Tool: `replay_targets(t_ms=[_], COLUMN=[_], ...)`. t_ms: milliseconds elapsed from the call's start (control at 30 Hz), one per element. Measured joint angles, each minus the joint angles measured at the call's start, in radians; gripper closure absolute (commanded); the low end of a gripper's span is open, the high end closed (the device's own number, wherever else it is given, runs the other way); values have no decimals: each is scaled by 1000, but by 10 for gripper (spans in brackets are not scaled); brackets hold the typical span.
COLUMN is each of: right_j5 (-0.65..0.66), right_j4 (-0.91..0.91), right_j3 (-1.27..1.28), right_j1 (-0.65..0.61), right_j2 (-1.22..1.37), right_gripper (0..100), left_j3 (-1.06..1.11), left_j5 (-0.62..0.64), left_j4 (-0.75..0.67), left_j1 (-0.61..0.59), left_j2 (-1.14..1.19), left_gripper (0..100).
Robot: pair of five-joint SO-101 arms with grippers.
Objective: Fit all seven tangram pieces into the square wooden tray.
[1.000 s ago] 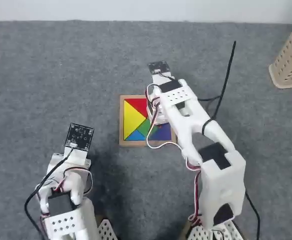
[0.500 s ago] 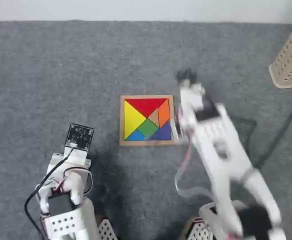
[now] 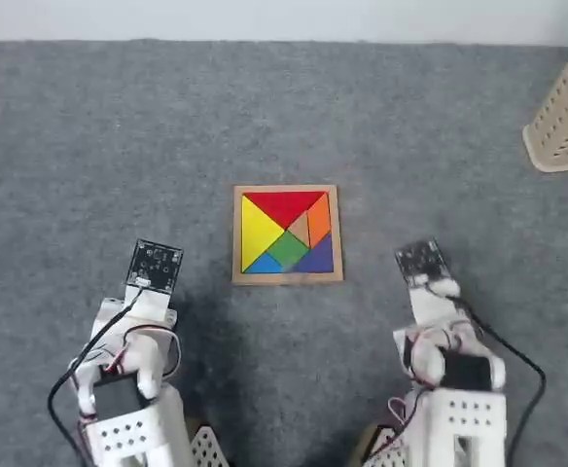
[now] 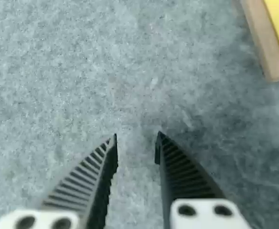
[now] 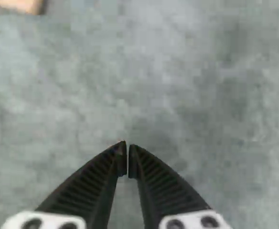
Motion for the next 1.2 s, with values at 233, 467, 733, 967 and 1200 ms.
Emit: replay_targets(t_ms=[233,467,733,967,1200], right_j5=[121,135,135,135,135], right_j4=[100,98,98,98,98], right_j3=[89,91,91,91,91], right_j1=[166,302,321,321,321], right_j2=[-270,-273,-273,-273,-273], right_gripper=[992,992,992,992,992], left_j3=[0,0,0,0,0], left_j5=[0,0,0,0,0], left_j4=[0,0,0,0,0], left_j1=[0,0,0,0,0], left_j2=[0,0,0,0,0], left_gripper=[879,879,879,879,879])
